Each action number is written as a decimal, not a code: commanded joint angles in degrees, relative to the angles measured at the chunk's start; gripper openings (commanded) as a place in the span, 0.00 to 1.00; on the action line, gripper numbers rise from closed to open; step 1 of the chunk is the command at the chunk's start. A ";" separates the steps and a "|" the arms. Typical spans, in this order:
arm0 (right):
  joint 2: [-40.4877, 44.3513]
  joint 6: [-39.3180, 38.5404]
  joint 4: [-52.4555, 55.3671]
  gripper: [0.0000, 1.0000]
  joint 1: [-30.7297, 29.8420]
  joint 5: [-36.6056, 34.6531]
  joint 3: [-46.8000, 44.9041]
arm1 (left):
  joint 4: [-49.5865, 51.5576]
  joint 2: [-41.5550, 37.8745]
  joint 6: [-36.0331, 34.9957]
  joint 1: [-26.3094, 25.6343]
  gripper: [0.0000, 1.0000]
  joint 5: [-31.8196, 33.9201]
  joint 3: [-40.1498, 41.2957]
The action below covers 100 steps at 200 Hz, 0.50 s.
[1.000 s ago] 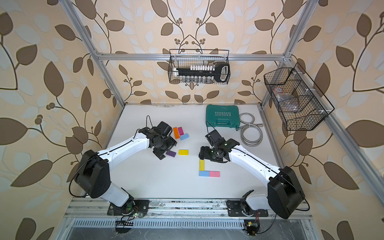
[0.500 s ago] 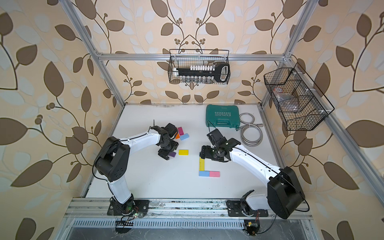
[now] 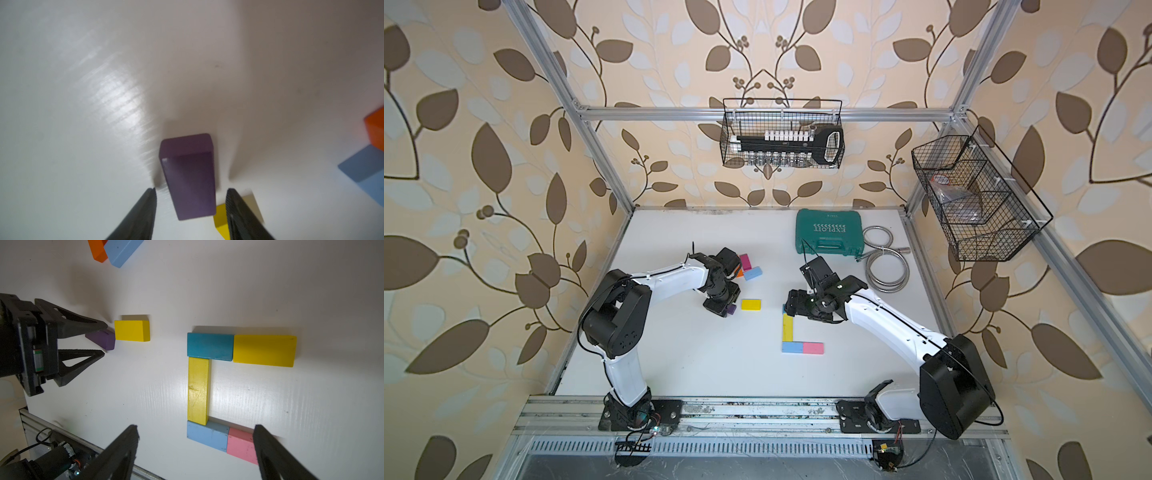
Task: Assemble the letter c with building blocks
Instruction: Assemble the building block at the center of the board.
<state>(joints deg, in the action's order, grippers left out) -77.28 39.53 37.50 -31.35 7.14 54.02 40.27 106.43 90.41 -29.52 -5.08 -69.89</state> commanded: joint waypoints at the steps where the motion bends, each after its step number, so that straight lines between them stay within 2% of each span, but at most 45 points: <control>1: 0.73 -0.76 0.05 0.85 0.20 0.80 0.45 | -0.03 0.57 1.38 0.56 0.51 -0.98 0.07; 41: 0.77 -0.66 0.12 0.85 0.15 0.91 0.72 | -1.06 1.25 2.82 0.43 0.40 -1.65 -0.07; 100: 0.86 -0.59 0.26 0.85 0.18 0.69 0.85 | -2.89 1.77 5.57 0.11 0.37 -2.91 0.28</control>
<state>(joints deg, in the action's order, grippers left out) -77.28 39.53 37.50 -31.35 7.55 54.02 37.95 107.66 93.69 -29.54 -7.16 -69.89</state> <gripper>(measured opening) 0.850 0.366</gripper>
